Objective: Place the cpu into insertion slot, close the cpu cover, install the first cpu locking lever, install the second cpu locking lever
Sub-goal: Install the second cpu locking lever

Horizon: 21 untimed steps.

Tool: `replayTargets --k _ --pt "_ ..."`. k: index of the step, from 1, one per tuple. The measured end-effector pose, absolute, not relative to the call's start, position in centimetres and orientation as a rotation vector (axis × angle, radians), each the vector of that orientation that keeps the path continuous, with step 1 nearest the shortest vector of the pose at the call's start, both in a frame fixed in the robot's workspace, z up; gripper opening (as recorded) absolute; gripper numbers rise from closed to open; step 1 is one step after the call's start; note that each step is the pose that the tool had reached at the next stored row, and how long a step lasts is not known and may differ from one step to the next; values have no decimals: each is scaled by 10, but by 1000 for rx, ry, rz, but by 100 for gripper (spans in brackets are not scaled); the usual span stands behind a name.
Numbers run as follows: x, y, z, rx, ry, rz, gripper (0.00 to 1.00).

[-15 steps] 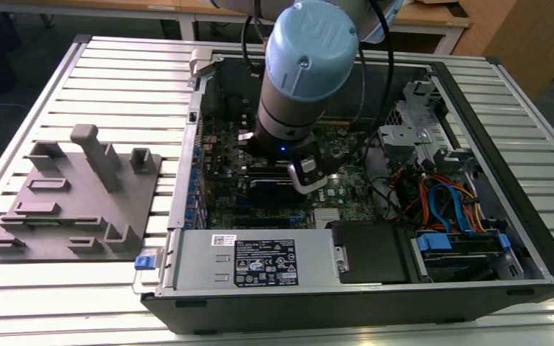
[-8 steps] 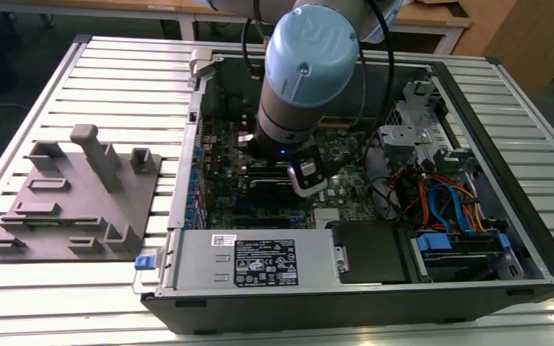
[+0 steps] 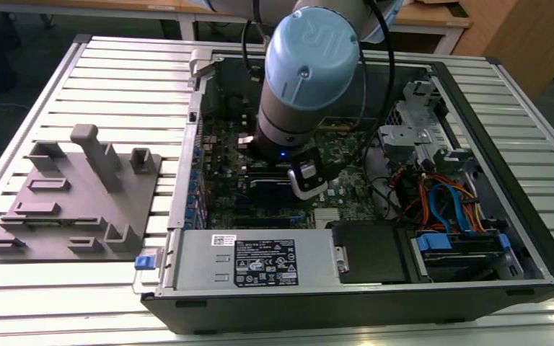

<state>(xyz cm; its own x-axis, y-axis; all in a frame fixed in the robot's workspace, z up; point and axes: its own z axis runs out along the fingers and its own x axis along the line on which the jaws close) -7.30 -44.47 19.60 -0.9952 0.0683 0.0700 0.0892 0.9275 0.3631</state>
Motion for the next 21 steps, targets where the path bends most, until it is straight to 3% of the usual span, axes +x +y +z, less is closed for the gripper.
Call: replayTargets --k 21 --pt "-77 -445 185 -121 -3009 -662 10"
